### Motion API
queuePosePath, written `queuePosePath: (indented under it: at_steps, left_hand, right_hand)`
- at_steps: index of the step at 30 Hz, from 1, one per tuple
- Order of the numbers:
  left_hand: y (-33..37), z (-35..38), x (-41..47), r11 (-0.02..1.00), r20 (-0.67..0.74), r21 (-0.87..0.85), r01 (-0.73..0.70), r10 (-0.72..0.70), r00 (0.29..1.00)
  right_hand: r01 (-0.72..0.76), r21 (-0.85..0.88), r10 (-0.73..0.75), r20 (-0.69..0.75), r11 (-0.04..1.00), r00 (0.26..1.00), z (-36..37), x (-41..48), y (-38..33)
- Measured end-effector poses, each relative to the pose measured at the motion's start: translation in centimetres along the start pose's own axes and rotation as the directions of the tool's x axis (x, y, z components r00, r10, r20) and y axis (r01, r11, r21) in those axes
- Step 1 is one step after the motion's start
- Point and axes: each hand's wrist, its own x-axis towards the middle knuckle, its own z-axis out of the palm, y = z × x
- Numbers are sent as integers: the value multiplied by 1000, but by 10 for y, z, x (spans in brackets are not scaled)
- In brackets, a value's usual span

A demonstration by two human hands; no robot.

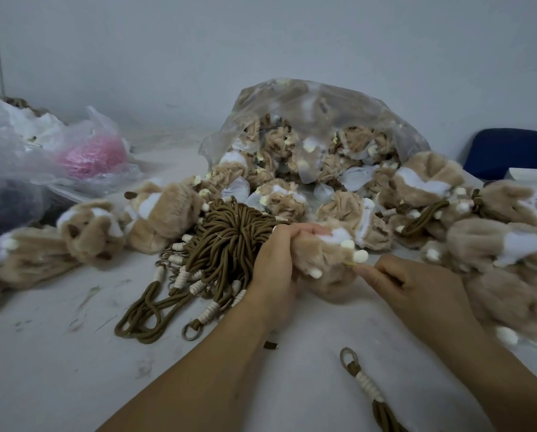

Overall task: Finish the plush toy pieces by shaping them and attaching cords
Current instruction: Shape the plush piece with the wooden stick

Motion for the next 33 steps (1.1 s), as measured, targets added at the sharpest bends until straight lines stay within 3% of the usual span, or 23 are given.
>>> queuePosePath:
  at_steps: [10, 14, 24, 29, 33]
  left_hand:
    - [-9, 10, 3, 960, -46, 190, -208, 220, 974]
    - [-11, 10, 4, 948, -27, 224, -228, 240, 971]
    - [-12, 7, 7, 977, -180, 37, -208, 211, 961]
    - [-17, 11, 7, 951, -158, 115, -285, 301, 940]
    - [-19, 13, 9, 946, -100, 137, -294, 308, 946]
  right_hand:
    - [-140, 119, 141, 4, 983, 990, 15, -8, -22]
    - [-140, 128, 140, 10, 982, 990, 13, -7, -18]
    - [-196, 145, 189, 60, 970, 980, 16, -6, -18]
    - [-303, 269, 285, 104, 914, 953, 18, -7, -24]
    - [-308, 270, 298, 79, 912, 951, 17, -8, -25]
